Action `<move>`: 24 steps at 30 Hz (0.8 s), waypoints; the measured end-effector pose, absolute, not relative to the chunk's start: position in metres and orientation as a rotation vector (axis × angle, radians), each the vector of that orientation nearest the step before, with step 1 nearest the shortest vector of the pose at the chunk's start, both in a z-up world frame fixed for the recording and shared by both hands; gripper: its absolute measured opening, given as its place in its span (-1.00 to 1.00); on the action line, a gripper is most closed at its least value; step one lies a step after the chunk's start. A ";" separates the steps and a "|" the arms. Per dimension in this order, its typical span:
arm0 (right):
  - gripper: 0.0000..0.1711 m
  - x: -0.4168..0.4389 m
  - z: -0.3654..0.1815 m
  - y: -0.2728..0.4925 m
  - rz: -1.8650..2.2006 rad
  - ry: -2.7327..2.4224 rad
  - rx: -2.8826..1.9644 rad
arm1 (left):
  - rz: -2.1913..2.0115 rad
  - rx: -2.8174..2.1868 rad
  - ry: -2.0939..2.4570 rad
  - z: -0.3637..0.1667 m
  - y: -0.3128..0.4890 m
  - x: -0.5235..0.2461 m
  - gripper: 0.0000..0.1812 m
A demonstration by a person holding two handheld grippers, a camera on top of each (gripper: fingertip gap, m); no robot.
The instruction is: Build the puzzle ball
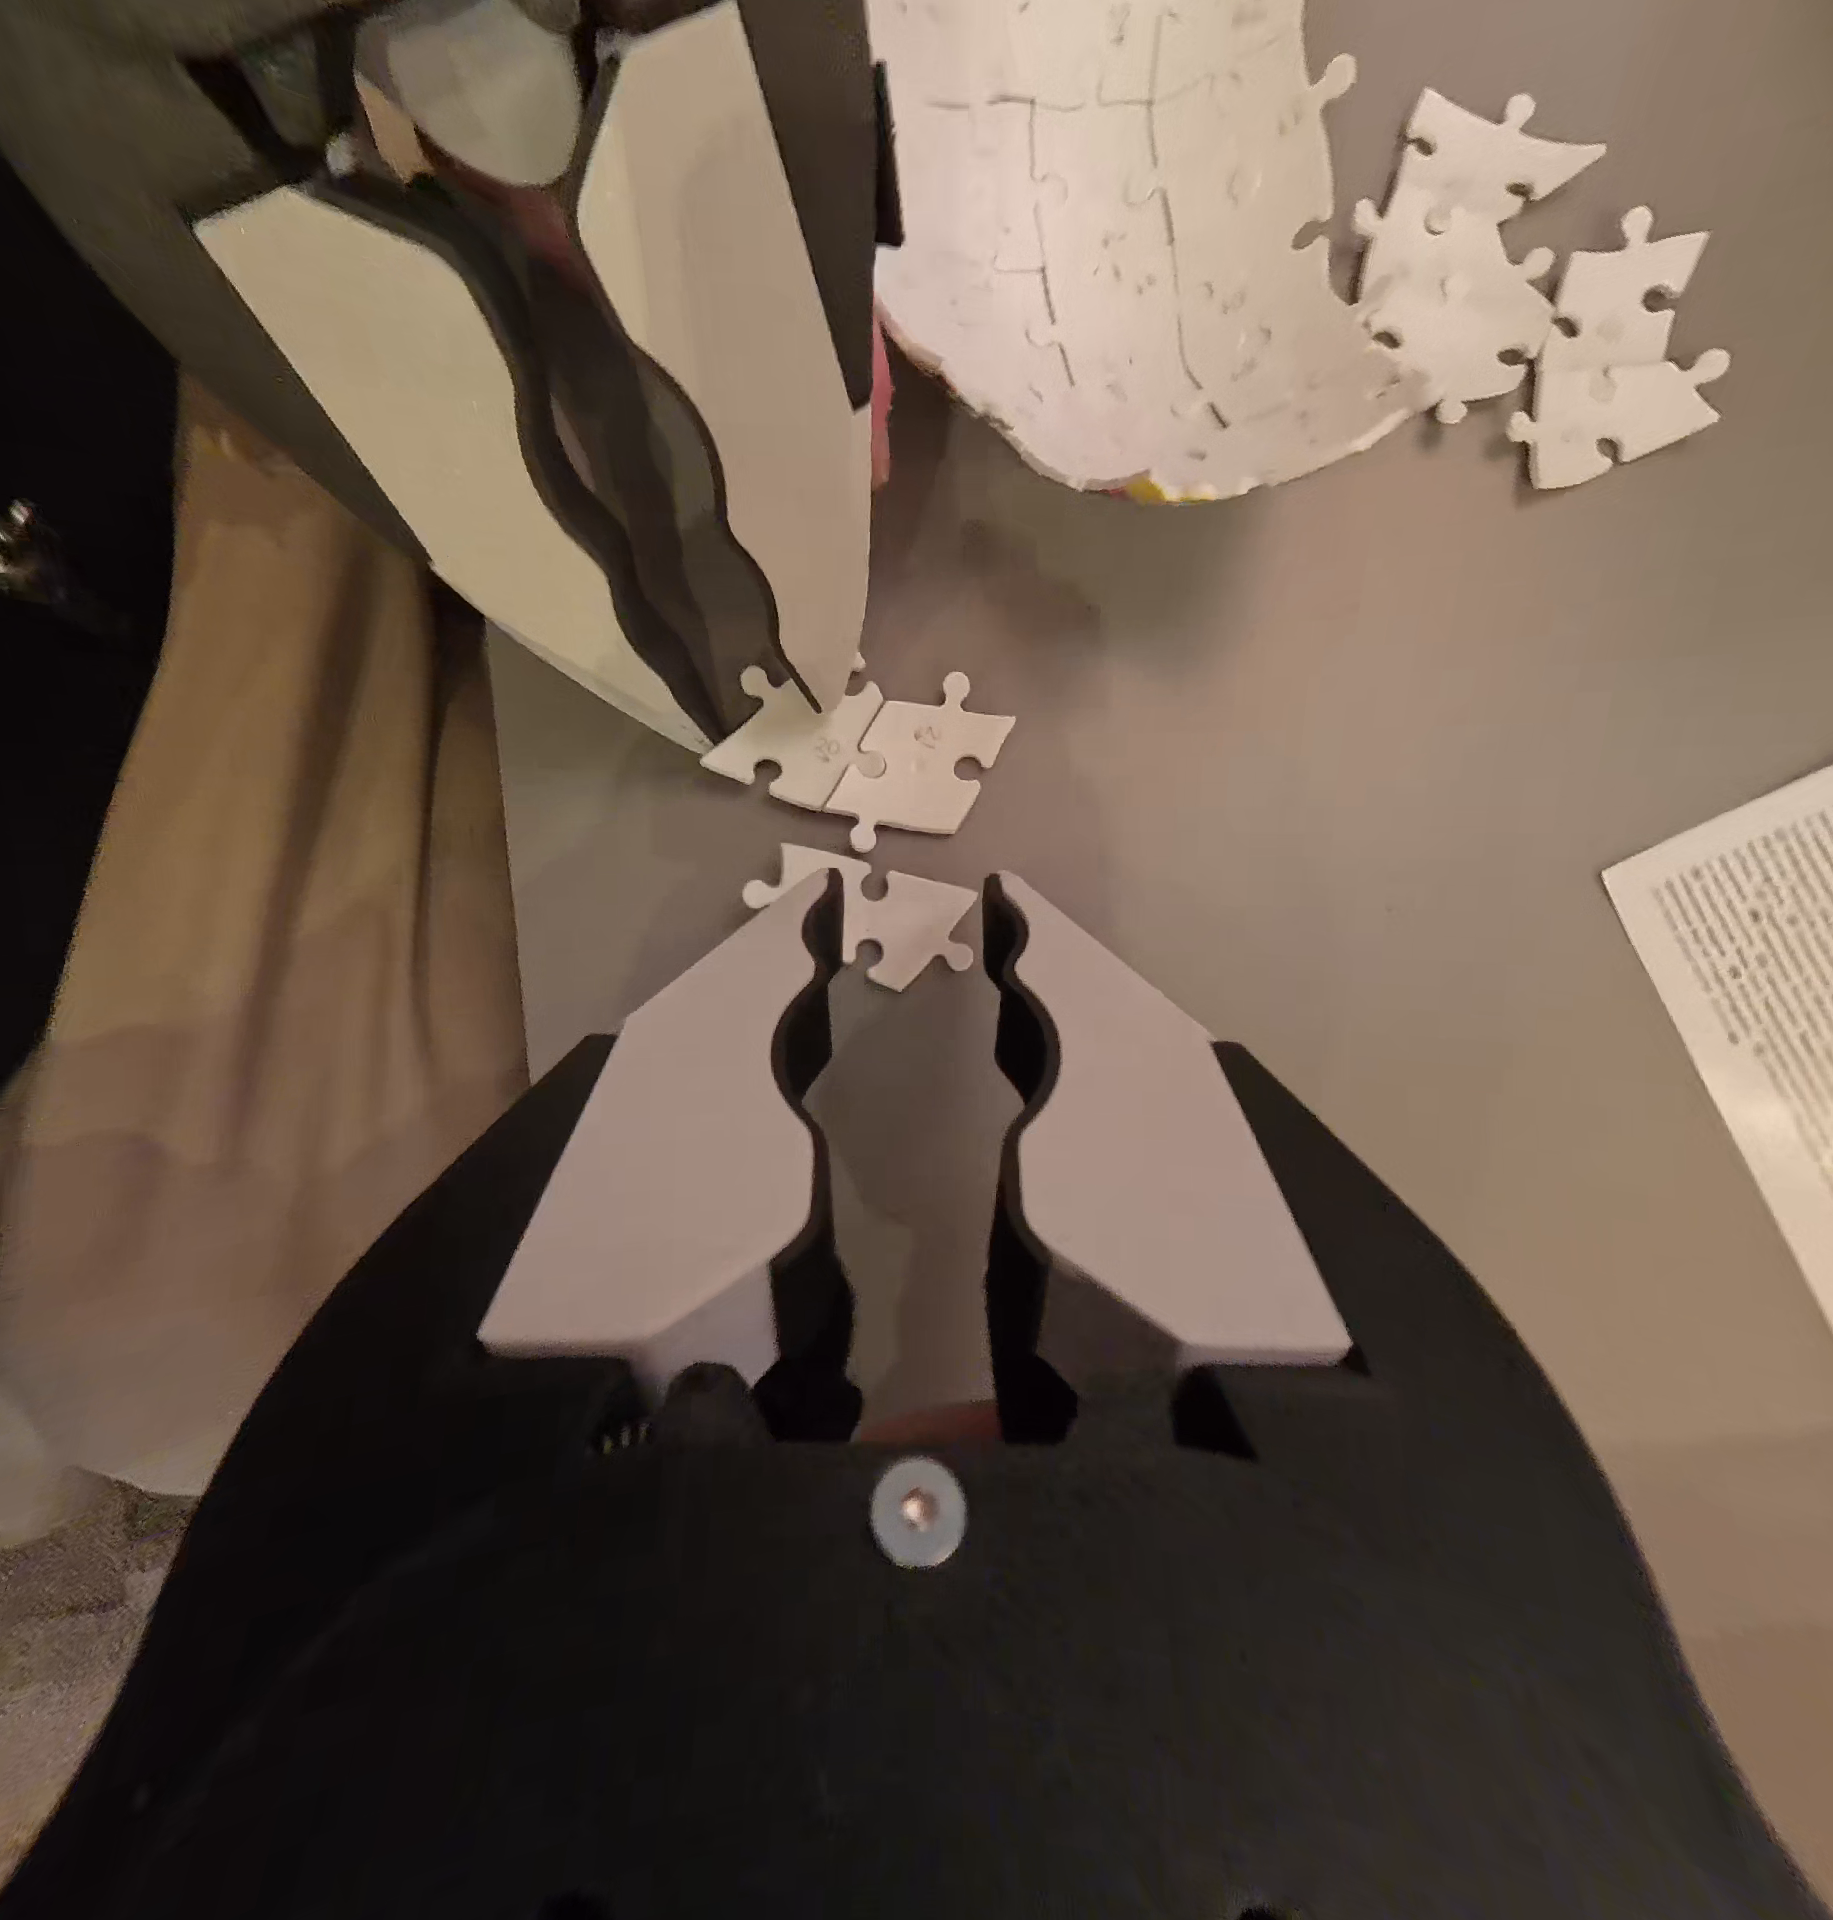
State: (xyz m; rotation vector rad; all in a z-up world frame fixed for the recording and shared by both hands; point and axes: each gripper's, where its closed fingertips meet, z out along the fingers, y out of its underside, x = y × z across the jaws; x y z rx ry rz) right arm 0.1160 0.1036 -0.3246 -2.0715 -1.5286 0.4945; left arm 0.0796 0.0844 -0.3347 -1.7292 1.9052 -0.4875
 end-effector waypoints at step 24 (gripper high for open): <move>-0.63 0.143 -0.327 0.081 0.399 -1.355 -2.312 | -0.474 -1.729 1.909 -0.335 0.083 0.080 -0.80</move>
